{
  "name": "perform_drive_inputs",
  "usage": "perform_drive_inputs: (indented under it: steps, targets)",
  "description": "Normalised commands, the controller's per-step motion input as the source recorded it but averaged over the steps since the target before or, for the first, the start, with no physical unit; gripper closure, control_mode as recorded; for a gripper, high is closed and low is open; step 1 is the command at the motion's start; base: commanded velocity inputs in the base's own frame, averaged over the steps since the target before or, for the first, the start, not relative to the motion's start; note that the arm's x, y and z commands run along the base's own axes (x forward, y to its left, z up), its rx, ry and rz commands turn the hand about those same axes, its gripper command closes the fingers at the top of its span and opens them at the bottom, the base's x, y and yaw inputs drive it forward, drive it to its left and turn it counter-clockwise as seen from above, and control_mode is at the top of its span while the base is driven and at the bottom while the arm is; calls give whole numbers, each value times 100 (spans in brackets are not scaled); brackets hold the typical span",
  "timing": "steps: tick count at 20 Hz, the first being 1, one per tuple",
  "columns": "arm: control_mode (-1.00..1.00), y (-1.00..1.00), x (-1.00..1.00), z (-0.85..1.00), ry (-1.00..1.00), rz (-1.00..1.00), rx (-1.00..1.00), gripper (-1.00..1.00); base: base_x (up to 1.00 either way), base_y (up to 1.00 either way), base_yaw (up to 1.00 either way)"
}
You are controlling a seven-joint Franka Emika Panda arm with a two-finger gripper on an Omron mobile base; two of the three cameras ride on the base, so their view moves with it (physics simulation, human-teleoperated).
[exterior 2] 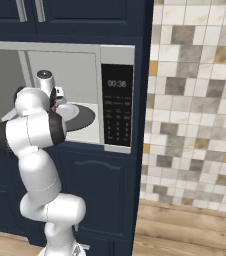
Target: Retrieve the reheated potato from the microwave, then place the potato, cheese, and condiment on the cutting board.
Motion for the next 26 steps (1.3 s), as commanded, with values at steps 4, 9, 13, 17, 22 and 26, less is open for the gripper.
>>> perform_drive_inputs:
  steps: [4, 9, 13, 17, 22, 26]
  targets:
    - [-100, -7, -8, -30, 0, 0, -4, 100, 0, 0, 0]
    - [-100, -6, -25, -25, -6, 0, -1, 100, 0, 0, 0]
    - [-100, -15, -7, 5, -6, 0, 7, 100, 0, 0, 0]
    - [-100, -17, -14, 31, -1, 0, 9, 100, 0, 0, 0]
    - [-100, -17, -56, 23, 0, 0, 10, 100, 0, 0, 0]
    - [-100, -17, -62, 17, -1, 0, 5, 100, 0, 0, 0]
